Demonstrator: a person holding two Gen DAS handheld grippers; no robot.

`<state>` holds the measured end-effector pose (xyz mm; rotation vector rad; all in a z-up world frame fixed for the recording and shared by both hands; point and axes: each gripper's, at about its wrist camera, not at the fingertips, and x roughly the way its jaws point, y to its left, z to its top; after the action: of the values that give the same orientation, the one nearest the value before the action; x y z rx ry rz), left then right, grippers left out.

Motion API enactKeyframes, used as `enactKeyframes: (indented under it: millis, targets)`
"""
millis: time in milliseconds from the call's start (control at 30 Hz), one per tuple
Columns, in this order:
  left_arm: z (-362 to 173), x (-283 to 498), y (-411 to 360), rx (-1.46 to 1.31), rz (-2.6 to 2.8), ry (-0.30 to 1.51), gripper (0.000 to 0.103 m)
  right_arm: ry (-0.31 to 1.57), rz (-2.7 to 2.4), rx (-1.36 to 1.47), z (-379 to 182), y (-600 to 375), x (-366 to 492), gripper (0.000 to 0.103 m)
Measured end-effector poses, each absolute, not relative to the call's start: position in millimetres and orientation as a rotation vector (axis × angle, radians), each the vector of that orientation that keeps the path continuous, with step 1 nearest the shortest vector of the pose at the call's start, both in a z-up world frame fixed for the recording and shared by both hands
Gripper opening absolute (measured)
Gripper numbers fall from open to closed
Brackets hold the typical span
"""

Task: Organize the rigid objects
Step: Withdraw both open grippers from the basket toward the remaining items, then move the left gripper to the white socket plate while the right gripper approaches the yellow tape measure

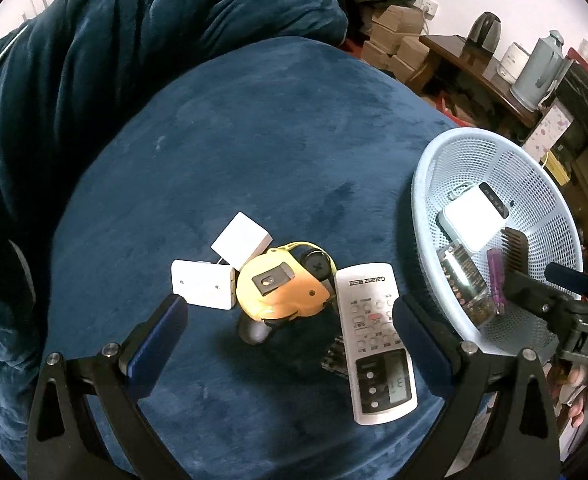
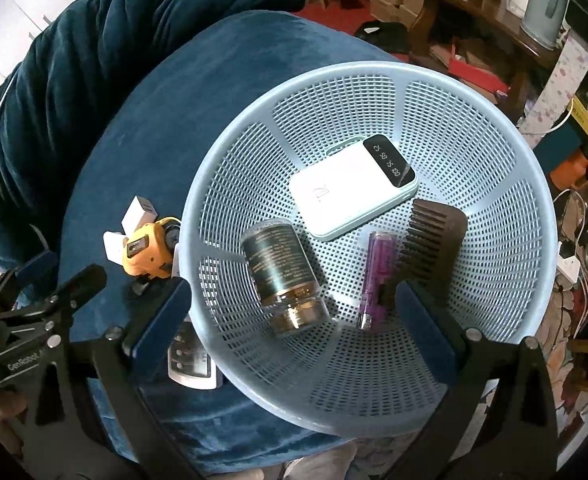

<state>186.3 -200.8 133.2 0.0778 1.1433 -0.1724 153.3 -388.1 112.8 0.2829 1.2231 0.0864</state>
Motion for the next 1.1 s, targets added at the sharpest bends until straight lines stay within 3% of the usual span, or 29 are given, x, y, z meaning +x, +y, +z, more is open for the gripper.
enactKeyframes:
  millis: [1100]
  targets:
    - [114.1, 200.6, -128.6, -0.065, -0.131, 1.187, 0.102, 1.243, 0.137, 0.143, 110.7, -335.0, 169.4, 0.103]
